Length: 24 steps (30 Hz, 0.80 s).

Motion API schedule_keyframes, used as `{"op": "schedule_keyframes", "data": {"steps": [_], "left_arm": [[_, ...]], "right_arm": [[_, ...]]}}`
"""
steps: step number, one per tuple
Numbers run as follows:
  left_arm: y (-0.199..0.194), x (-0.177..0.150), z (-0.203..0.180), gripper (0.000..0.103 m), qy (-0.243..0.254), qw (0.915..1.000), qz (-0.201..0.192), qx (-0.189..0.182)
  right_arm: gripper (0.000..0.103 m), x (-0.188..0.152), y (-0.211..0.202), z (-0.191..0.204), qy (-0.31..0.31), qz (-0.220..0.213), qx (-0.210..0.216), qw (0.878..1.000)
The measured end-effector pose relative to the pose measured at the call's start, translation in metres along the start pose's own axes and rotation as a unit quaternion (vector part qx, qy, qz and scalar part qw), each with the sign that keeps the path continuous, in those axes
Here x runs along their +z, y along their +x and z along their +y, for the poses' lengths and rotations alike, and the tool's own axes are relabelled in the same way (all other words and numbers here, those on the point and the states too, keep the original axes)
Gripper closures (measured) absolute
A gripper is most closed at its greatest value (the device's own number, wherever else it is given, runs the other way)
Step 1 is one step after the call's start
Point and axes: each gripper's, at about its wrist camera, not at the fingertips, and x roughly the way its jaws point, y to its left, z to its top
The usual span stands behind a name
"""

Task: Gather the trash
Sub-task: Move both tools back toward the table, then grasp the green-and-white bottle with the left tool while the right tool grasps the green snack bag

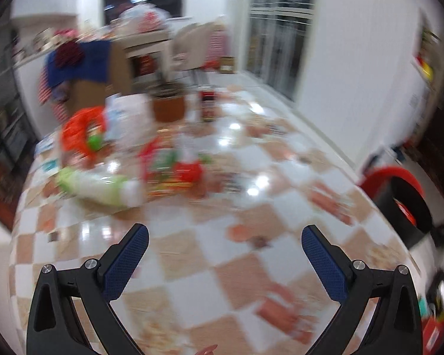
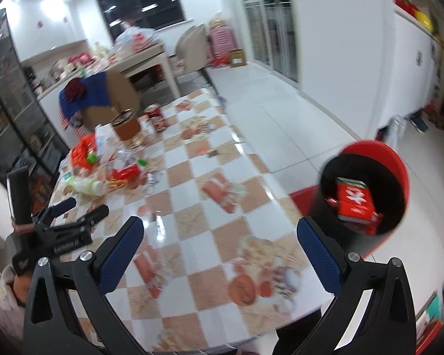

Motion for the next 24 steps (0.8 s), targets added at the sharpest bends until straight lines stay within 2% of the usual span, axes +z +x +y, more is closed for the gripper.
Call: {"op": "schedule_keyframes", "data": {"steps": [1, 3, 8, 11, 15, 18, 22, 24], "left_arm": [[0.003, 0.003, 0.018, 0.000, -0.017, 0.9995, 0.000, 0.025], [0.009, 0.007, 0.046, 0.000, -0.044, 0.9978, 0.004, 0.049], [0.027, 0.011, 0.111, 0.000, -0.113, 0.9892, 0.027, 0.089], [0.038, 0.010, 0.142, 0.000, -0.134, 0.9850, 0.036, 0.103], [0.053, 0.015, 0.169, 0.000, -0.166, 0.9802, 0.051, 0.096], [0.070, 0.020, 0.186, 0.000, -0.195, 0.9760, 0.062, 0.074], [0.093, 0.028, 0.202, 0.000, -0.245, 0.9656, 0.074, 0.046], [0.104, 0.031, 0.208, 0.000, -0.266, 0.9599, 0.078, 0.044]], "right_arm": [[0.000, 0.003, 0.004, 0.006, -0.004, 0.002, 0.006, 1.000], [0.000, 0.010, 0.014, 0.021, -0.015, 0.009, 0.020, 1.000], [0.000, 0.030, 0.041, 0.062, -0.049, 0.019, 0.045, 0.998], [0.000, 0.039, 0.062, 0.082, -0.064, 0.028, 0.058, 0.996], [0.000, 0.050, 0.094, 0.103, -0.073, 0.048, 0.072, 0.994], [0.000, 0.059, 0.118, 0.120, -0.089, 0.058, 0.080, 0.991], [0.000, 0.073, 0.146, 0.137, -0.099, 0.073, 0.089, 0.988], [0.000, 0.081, 0.160, 0.146, -0.104, 0.076, 0.093, 0.987]]}}
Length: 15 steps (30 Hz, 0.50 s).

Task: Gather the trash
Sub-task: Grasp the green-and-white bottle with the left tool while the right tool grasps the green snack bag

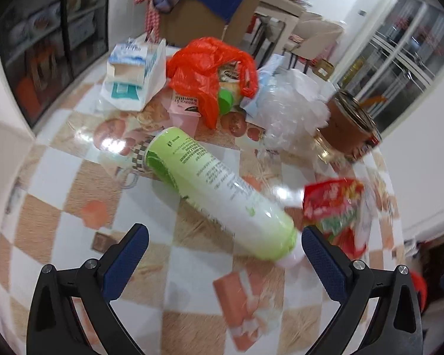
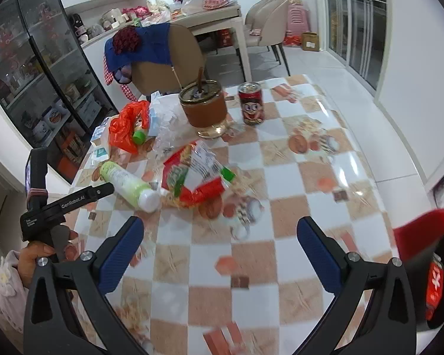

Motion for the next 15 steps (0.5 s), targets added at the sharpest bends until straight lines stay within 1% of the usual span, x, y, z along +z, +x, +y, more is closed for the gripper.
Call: {"op": "schedule_keyframes", "data": {"steps": [4, 7, 8, 10, 11, 15], "left_arm": [[0.023, 0.009, 0.001, 0.000, -0.032, 0.9994, 0.011, 0.001], [0.036, 0.015, -0.002, 0.000, -0.041, 0.9991, 0.008, 0.011], [0.040, 0.017, -0.004, 0.000, -0.042, 0.9989, 0.004, 0.019], [0.048, 0.022, -0.009, 0.000, -0.039, 0.9980, -0.009, 0.050], [0.050, 0.024, -0.010, 0.000, -0.036, 0.9976, -0.013, 0.058], [0.067, 0.028, -0.012, 0.000, -0.029, 0.9962, -0.006, 0.082]], "right_arm": [[0.000, 0.016, 0.027, 0.004, -0.004, 0.008, 0.002, 1.000], [0.000, 0.022, 0.051, 0.007, -0.008, 0.020, 0.003, 1.000], [0.000, 0.023, 0.057, 0.008, -0.010, 0.022, 0.003, 1.000], [0.000, 0.024, 0.071, 0.011, -0.015, 0.028, 0.003, 0.999], [0.000, 0.024, 0.076, 0.011, -0.017, 0.030, 0.006, 0.999], [0.000, 0.024, 0.101, 0.015, -0.026, 0.035, 0.011, 0.999]]}}
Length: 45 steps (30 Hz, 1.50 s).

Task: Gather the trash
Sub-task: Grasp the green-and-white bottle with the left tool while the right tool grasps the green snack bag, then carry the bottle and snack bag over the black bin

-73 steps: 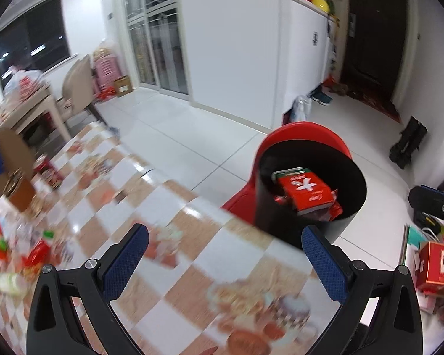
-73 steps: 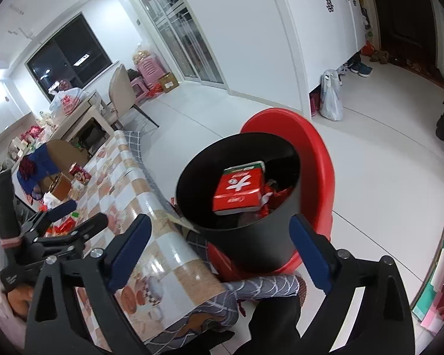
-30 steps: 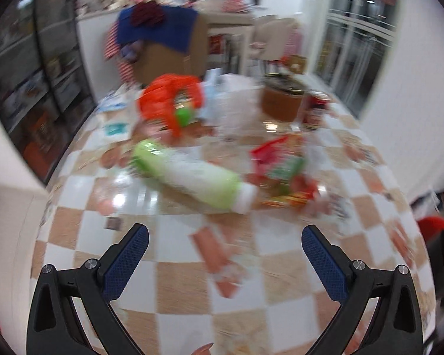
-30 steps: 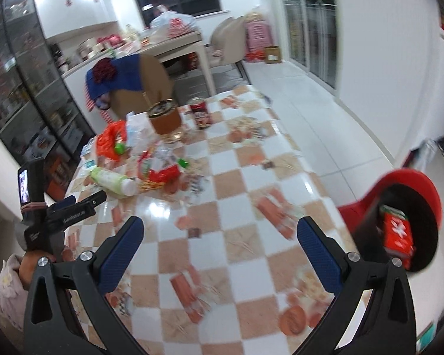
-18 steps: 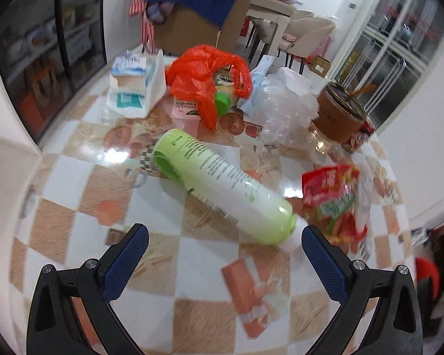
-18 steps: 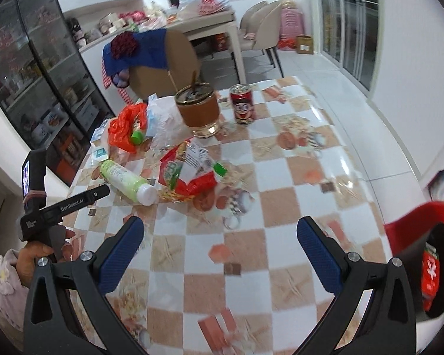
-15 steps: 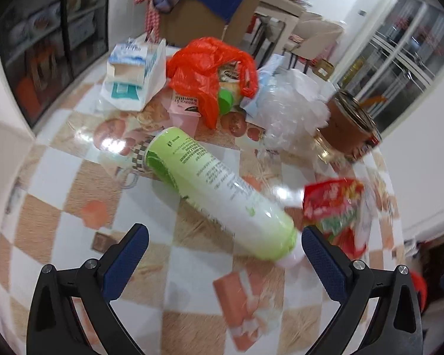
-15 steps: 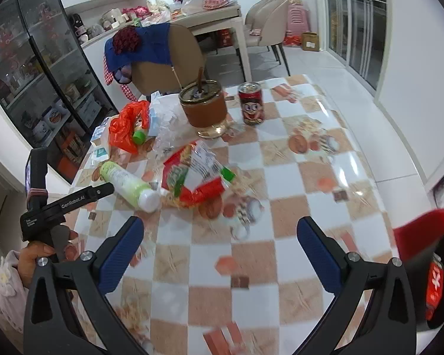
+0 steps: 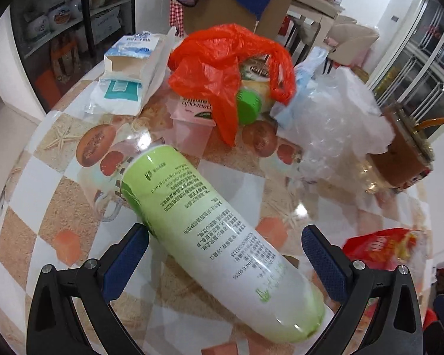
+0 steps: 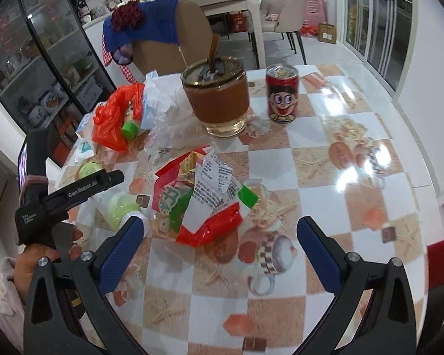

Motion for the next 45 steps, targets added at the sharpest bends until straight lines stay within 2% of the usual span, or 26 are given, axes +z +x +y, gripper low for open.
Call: {"op": "schedule_keyframes", "data": {"steps": [6, 10, 13, 15, 17, 18, 19, 21, 22, 26, 29, 34, 45], "left_arm": [[0.017, -0.003, 0.004, 0.000, 0.005, 0.9996, 0.021, 0.018], [0.019, -0.003, 0.008, 0.000, 0.017, 0.9993, 0.015, 0.031], [0.021, -0.003, 0.008, 0.000, 0.033, 0.9986, 0.010, 0.039], [0.019, -0.005, 0.008, 0.000, 0.042, 0.9983, 0.006, 0.040], [0.016, -0.006, 0.006, 0.000, 0.052, 0.9981, 0.000, 0.034], [0.015, -0.007, 0.006, 0.000, 0.057, 0.9979, -0.003, 0.029], [0.014, -0.008, 0.004, 0.000, 0.064, 0.9976, -0.004, 0.027], [0.011, -0.010, 0.000, 0.000, 0.080, 0.9965, -0.006, 0.025], [0.009, -0.012, -0.003, 0.000, 0.088, 0.9958, -0.006, 0.023], [-0.002, -0.022, -0.015, 0.000, 0.122, 0.9926, -0.004, 0.002], [-0.013, -0.041, -0.019, 0.000, 0.153, 0.9881, -0.016, -0.002], [-0.038, -0.073, -0.021, 0.000, 0.189, 0.9811, -0.024, -0.032], [-0.097, -0.146, -0.016, 0.000, 0.227, 0.9686, -0.025, -0.098]], "right_arm": [[0.000, 0.008, 0.034, 0.001, 0.010, -0.004, 0.013, 1.000], [0.000, 0.010, 0.049, 0.001, 0.018, -0.008, 0.021, 1.000], [0.008, 0.007, 0.055, -0.004, 0.036, -0.006, 0.029, 0.999], [0.026, 0.006, 0.058, -0.006, 0.042, -0.001, 0.031, 0.999], [0.039, 0.003, 0.059, -0.007, 0.047, 0.006, 0.032, 0.998], [0.051, 0.002, 0.059, -0.007, 0.049, 0.007, 0.034, 0.998], [0.057, 0.001, 0.055, -0.008, 0.049, 0.005, 0.033, 0.998], [0.086, 0.000, 0.049, -0.008, 0.043, 0.002, 0.028, 0.999], [0.088, 0.000, 0.047, -0.008, 0.041, 0.002, 0.028, 0.999], [0.089, -0.006, 0.032, -0.008, 0.032, 0.002, 0.029, 0.999], [0.089, -0.015, 0.020, -0.011, 0.031, 0.004, 0.030, 0.999], [0.089, -0.037, -0.006, -0.013, 0.021, 0.006, 0.021, 1.000], [0.089, -0.093, -0.076, -0.021, 0.024, -0.006, 0.001, 1.000]]}}
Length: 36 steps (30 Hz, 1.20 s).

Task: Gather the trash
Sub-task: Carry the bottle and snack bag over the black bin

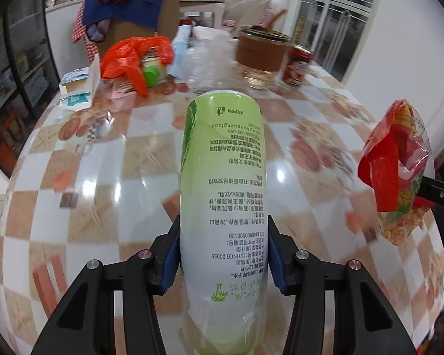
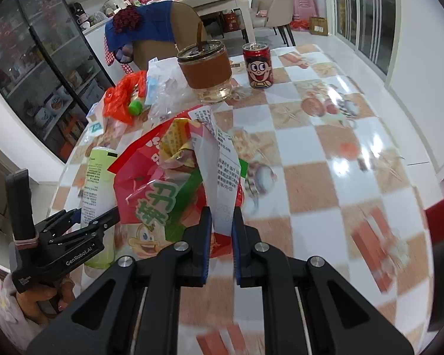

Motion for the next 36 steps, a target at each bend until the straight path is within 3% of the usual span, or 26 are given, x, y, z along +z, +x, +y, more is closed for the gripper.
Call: {"op": "schedule_keyframes", "data": {"steps": [19, 36], "left_arm": [[-0.060, -0.088, -0.080, 0.000, 0.086, 0.9937, 0.008, -0.071], [-0.089, -0.099, -0.159, 0.000, 0.166, 0.9799, -0.004, -0.110]], "right_arm": [[0.089, -0.110, -0.091, -0.030, 0.051, -0.024, -0.031, 0.998], [0.089, -0.168, -0.161, -0.094, 0.138, -0.090, -0.061, 0.984]]}}
